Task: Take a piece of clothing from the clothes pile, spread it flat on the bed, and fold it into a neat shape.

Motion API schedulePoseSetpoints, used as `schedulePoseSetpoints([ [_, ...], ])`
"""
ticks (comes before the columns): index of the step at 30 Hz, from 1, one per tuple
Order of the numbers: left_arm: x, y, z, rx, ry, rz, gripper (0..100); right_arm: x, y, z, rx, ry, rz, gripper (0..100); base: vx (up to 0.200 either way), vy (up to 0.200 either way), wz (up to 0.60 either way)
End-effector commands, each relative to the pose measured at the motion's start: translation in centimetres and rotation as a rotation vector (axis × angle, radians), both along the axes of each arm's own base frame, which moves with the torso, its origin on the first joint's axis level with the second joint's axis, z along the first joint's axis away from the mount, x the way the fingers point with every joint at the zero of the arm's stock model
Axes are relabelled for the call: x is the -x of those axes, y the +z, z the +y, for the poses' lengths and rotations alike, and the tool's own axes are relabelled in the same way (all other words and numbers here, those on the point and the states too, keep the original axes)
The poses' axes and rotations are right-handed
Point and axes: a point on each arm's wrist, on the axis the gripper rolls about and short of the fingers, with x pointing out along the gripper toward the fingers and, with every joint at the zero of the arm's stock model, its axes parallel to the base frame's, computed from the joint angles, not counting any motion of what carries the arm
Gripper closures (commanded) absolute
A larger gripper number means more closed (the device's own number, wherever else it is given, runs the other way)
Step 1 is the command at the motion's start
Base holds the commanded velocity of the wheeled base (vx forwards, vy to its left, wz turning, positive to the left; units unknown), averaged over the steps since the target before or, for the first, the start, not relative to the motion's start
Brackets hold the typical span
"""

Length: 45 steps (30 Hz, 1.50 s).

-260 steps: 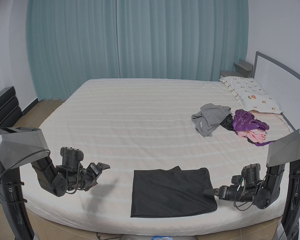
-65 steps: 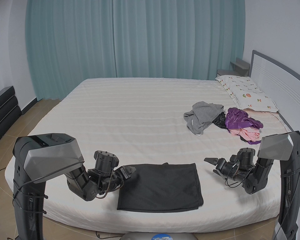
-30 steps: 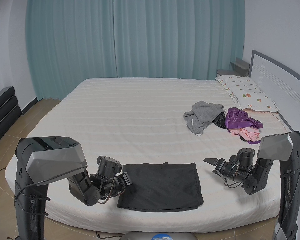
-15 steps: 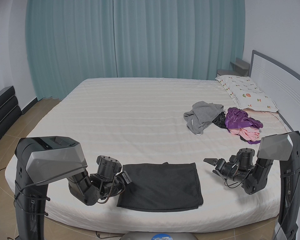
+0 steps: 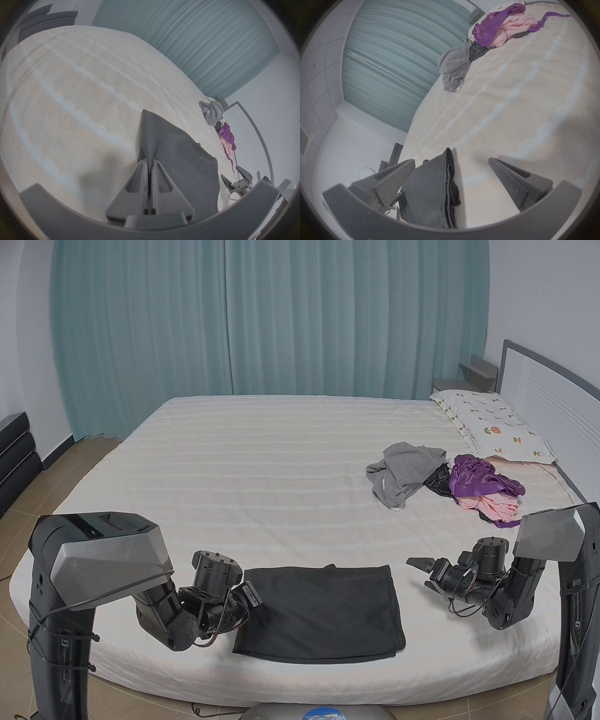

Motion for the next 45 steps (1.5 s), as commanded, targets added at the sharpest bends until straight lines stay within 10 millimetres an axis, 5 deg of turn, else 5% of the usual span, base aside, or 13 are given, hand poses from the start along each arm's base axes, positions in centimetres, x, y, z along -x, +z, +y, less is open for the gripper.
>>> schedulePoseSetpoints([
  [1, 0.02, 0.02, 0.0, 0.002, 0.001, 0.0, 100, 0.01, -0.05, 0.0, 0.0, 0.0, 0.001, 0, 0.0, 0.2, 0.0],
  [45, -0.01, 0.12, 0.49, 0.008, 0.05, 0.004, 100, 0.0, 0.01, 0.0, 0.0, 0.0, 0.0, 0, 0.0, 0.2, 0.0],
])
